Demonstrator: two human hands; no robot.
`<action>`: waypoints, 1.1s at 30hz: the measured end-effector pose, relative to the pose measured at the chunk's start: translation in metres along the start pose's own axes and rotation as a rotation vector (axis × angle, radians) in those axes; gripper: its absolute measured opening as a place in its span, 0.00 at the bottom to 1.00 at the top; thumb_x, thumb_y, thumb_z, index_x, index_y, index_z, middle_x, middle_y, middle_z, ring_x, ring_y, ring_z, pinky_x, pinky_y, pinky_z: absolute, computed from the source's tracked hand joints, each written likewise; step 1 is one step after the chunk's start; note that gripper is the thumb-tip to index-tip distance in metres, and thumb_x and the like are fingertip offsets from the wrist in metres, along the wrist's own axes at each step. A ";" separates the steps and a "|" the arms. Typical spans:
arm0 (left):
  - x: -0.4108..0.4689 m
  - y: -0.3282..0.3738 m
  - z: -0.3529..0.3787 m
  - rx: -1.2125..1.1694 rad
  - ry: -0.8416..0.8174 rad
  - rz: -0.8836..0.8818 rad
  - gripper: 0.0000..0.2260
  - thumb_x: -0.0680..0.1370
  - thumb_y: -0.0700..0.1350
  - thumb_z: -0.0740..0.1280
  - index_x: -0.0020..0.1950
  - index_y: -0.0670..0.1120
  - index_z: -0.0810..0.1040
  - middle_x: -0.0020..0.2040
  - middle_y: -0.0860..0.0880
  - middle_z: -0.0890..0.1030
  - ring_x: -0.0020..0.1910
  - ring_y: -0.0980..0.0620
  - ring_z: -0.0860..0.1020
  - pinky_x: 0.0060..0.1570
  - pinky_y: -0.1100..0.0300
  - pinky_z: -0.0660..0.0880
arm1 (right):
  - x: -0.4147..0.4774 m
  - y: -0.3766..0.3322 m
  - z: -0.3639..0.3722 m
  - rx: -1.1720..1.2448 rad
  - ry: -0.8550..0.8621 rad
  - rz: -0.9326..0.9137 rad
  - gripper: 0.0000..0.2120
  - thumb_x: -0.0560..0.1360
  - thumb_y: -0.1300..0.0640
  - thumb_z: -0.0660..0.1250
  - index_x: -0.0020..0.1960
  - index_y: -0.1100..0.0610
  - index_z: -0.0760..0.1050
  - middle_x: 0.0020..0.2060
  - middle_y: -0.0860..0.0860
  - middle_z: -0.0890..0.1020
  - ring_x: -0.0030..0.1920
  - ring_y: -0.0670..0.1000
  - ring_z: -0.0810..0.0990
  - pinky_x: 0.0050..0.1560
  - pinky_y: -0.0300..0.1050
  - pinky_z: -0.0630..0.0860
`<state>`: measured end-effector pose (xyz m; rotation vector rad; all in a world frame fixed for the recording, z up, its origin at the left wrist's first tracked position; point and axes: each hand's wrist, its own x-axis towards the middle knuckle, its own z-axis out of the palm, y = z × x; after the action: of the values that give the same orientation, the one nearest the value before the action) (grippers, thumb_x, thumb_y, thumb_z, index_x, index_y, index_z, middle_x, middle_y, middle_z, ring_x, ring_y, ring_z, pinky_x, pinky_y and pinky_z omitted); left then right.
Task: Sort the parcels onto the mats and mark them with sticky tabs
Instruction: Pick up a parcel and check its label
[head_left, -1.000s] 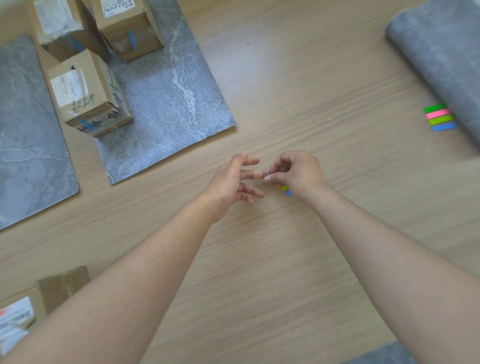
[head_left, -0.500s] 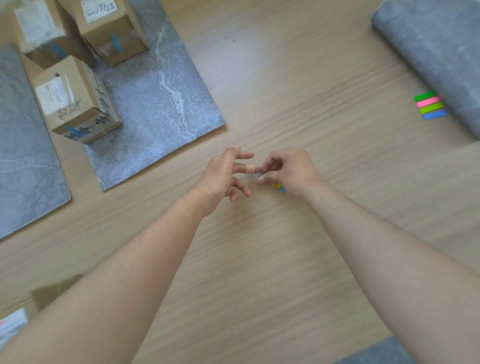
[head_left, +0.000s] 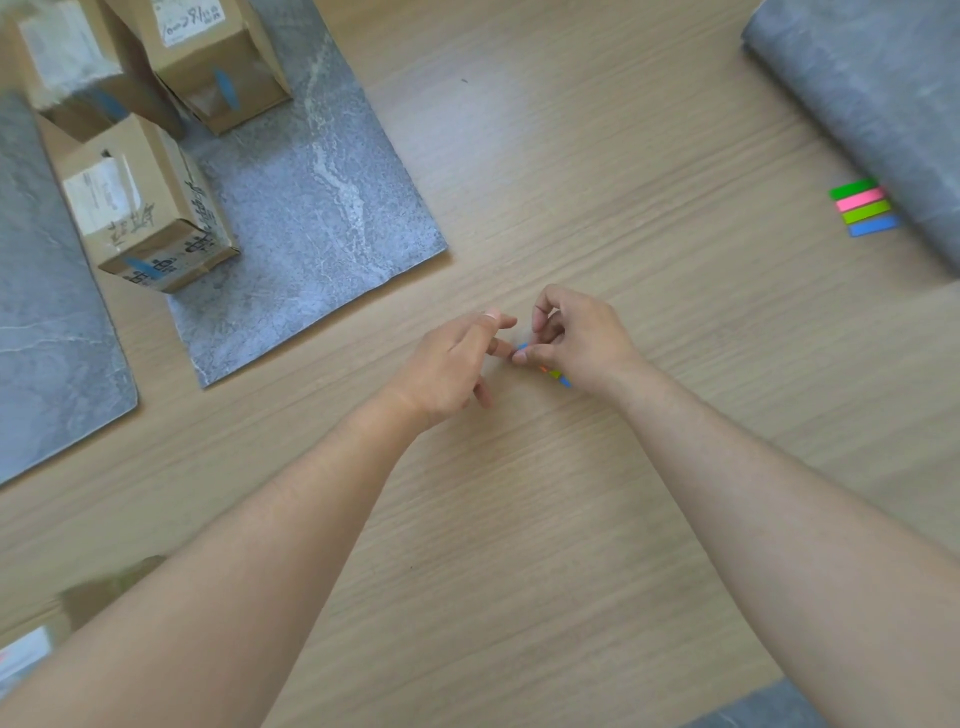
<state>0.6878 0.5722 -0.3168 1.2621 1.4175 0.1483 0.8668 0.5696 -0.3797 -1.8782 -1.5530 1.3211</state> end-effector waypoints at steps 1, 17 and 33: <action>-0.001 0.002 0.000 0.011 0.007 0.007 0.20 0.86 0.55 0.51 0.69 0.51 0.75 0.56 0.55 0.84 0.36 0.41 0.82 0.29 0.65 0.68 | 0.001 -0.001 -0.001 -0.011 -0.016 0.001 0.18 0.66 0.58 0.82 0.42 0.51 0.72 0.32 0.45 0.82 0.30 0.41 0.78 0.37 0.41 0.74; -0.003 0.015 0.010 0.395 0.002 -0.018 0.23 0.83 0.58 0.51 0.56 0.47 0.80 0.58 0.49 0.83 0.45 0.46 0.80 0.57 0.49 0.74 | -0.012 -0.004 -0.010 0.060 0.196 0.253 0.11 0.71 0.63 0.72 0.49 0.54 0.74 0.38 0.47 0.79 0.37 0.46 0.78 0.27 0.30 0.67; -0.008 0.013 0.021 0.011 0.066 -0.090 0.20 0.80 0.57 0.53 0.62 0.49 0.76 0.59 0.54 0.83 0.38 0.46 0.79 0.41 0.53 0.76 | -0.057 0.006 -0.034 0.379 0.534 0.177 0.08 0.72 0.61 0.70 0.46 0.50 0.75 0.35 0.43 0.80 0.38 0.46 0.81 0.44 0.42 0.77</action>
<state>0.7097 0.5603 -0.3096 1.2096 1.5306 0.1224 0.9013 0.5248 -0.3432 -1.9334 -0.8251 0.9759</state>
